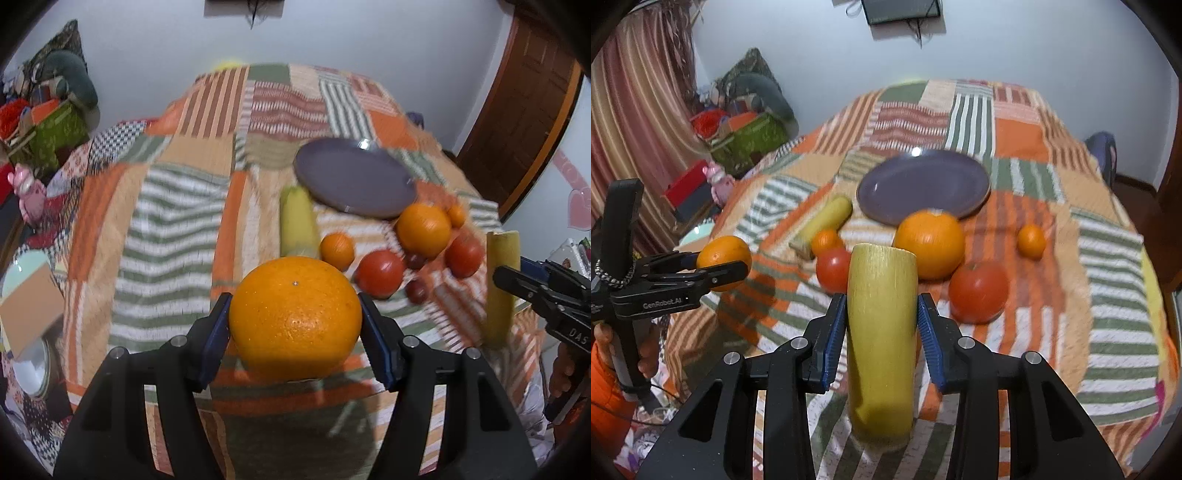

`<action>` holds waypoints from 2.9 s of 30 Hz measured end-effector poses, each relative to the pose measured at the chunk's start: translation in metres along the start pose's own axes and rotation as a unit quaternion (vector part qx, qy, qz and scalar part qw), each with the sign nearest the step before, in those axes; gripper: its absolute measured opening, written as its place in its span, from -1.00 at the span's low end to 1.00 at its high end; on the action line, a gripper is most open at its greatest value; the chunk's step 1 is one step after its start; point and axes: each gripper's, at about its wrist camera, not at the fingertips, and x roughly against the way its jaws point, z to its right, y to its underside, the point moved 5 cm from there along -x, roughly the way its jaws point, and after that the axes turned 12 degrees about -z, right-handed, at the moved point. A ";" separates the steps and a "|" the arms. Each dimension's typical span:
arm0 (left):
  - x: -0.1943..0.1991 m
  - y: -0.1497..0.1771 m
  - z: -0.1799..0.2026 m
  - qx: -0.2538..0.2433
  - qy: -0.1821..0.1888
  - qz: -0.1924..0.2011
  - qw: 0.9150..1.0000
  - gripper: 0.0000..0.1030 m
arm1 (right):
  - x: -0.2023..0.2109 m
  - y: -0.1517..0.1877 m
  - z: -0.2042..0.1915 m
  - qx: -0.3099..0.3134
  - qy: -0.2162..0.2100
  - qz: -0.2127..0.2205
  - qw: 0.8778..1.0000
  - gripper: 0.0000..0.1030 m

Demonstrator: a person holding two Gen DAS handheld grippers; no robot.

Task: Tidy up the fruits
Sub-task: 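Grasp the large orange with the left tool while the right tool grasps the yellow cylinder, then carry the orange and yellow cylinder onto the purple plate and release both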

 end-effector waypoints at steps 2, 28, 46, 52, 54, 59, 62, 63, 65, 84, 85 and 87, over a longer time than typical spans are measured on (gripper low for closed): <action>0.010 -0.007 0.006 -0.007 0.001 0.016 1.000 0.26 | 0.009 -0.007 -0.001 0.005 0.008 0.017 1.000 -0.31; 0.023 -0.110 0.055 -0.051 -0.015 0.090 0.995 0.26 | 0.034 -0.086 0.024 0.015 0.034 0.109 0.993 -0.31; -0.053 -0.166 0.052 -0.049 -0.016 0.059 0.997 0.26 | -0.039 -0.119 0.049 0.020 0.019 0.037 0.999 -0.31; -0.084 -0.174 0.049 -0.050 -0.021 0.033 0.998 0.26 | -0.062 -0.125 0.053 0.025 -0.013 -0.005 1.000 -0.31; -0.094 -0.176 0.048 -0.050 -0.021 0.021 0.998 0.26 | -0.069 -0.126 0.051 0.035 -0.005 -0.013 0.999 -0.31; -0.116 -0.181 0.048 -0.048 -0.014 -0.007 0.999 0.26 | -0.088 -0.132 0.058 0.043 0.006 -0.030 0.999 -0.31; -0.125 -0.184 0.050 -0.048 -0.011 -0.019 0.999 0.26 | -0.095 -0.137 0.065 0.033 -0.002 -0.036 0.999 -0.31; -0.129 -0.185 0.050 -0.048 -0.012 -0.024 0.998 0.26 | -0.096 -0.139 0.066 0.033 -0.001 -0.038 0.999 -0.31; -0.134 -0.186 0.051 -0.047 -0.013 -0.033 0.998 0.26 | -0.100 -0.143 0.067 0.033 0.000 -0.040 0.999 -0.31; -0.166 -0.177 0.050 -0.041 0.001 -0.093 0.995 0.27 | -0.107 -0.153 0.070 0.036 0.040 -0.030 0.998 -0.15; -0.167 -0.176 0.050 -0.039 0.003 -0.096 0.995 0.27 | -0.105 -0.153 0.071 0.037 0.042 -0.027 0.998 -0.09; -0.167 -0.176 0.051 -0.037 0.007 -0.095 0.995 0.28 | -0.102 -0.154 0.072 0.039 0.046 -0.023 0.998 -0.05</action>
